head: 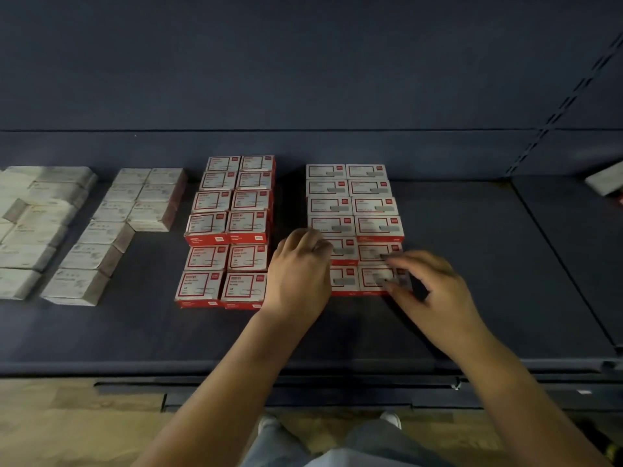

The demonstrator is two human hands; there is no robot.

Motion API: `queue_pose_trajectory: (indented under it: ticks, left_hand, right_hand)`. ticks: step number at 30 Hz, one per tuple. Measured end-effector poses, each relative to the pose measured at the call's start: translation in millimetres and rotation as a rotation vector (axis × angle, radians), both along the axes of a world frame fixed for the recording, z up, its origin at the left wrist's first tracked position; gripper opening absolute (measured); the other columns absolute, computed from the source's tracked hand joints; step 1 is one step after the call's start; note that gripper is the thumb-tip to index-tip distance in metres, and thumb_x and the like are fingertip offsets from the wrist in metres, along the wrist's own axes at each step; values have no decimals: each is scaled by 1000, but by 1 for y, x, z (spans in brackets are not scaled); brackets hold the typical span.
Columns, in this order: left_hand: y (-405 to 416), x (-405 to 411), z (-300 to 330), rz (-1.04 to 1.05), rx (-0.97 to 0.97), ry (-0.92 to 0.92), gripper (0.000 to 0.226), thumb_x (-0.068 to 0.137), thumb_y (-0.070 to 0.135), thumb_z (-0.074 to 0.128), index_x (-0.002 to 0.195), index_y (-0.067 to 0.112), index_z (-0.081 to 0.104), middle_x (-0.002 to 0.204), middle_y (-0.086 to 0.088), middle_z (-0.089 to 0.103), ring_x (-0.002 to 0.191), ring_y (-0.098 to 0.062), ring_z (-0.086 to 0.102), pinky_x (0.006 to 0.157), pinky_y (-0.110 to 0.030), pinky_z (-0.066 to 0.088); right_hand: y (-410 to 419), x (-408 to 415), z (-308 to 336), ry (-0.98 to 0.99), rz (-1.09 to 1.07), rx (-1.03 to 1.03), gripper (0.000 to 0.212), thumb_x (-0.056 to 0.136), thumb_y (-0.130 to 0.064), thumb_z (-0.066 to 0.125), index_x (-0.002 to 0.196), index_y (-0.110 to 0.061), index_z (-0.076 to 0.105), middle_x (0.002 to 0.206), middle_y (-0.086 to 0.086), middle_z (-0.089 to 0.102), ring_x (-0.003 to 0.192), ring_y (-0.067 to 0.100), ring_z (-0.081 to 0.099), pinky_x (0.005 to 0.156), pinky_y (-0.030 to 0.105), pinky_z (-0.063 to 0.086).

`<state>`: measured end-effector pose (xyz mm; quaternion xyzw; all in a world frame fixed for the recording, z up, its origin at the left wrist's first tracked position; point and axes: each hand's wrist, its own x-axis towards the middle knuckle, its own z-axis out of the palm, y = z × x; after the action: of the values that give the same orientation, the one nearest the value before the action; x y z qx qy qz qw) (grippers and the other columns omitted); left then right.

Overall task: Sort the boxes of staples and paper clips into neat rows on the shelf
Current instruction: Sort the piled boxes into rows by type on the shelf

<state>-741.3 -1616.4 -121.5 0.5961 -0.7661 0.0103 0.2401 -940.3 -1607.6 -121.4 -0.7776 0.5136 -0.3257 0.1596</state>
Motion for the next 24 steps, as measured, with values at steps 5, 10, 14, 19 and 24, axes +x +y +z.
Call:
queue_pose_trajectory:
  ticks: [5, 10, 14, 19, 24]
  left_hand:
    - [9, -29, 0, -57, -60, 13, 24, 80, 16, 52, 95, 7, 69, 97, -6, 65, 95, -27, 62, 75, -37, 52]
    - [1, -83, -5, -97, -65, 22, 24, 79, 14, 51, 94, 7, 69, 96, -7, 66, 90, -29, 63, 71, -37, 53]
    - [-9, -138, -8, -150, -65, 35, 31, 78, 17, 44, 91, 8, 71, 91, -6, 65, 85, -28, 62, 66, -33, 52]
    - [-27, -203, -14, -189, -27, 30, 18, 76, 8, 59, 90, 7, 71, 90, -5, 66, 86, -28, 63, 69, -36, 52]
    - [-45, -255, -18, -234, 51, 10, 17, 76, 8, 61, 91, 8, 70, 93, -5, 65, 84, -27, 63, 64, -37, 53]
  right_hand:
    - [-1, -32, -10, 5, -108, -37, 33, 71, -5, 77, 103, -6, 69, 104, 9, 65, 96, 26, 58, 81, 24, 41]
    - [-9, -101, -15, 15, -267, 25, 29, 75, -3, 74, 103, -4, 69, 107, 14, 63, 101, 35, 57, 86, 30, 39]
    - [-12, -162, -18, 14, -365, 36, 28, 76, -2, 72, 103, -3, 69, 106, 18, 62, 100, 39, 55, 83, 31, 39]
    - [-24, -228, -14, -51, -494, 81, 26, 80, -4, 68, 106, -5, 68, 108, 16, 60, 100, 35, 55, 81, 27, 39]
    - [-66, -278, -3, -135, -631, 78, 30, 83, -4, 63, 112, -2, 63, 114, 20, 56, 102, 32, 54, 81, 13, 30]
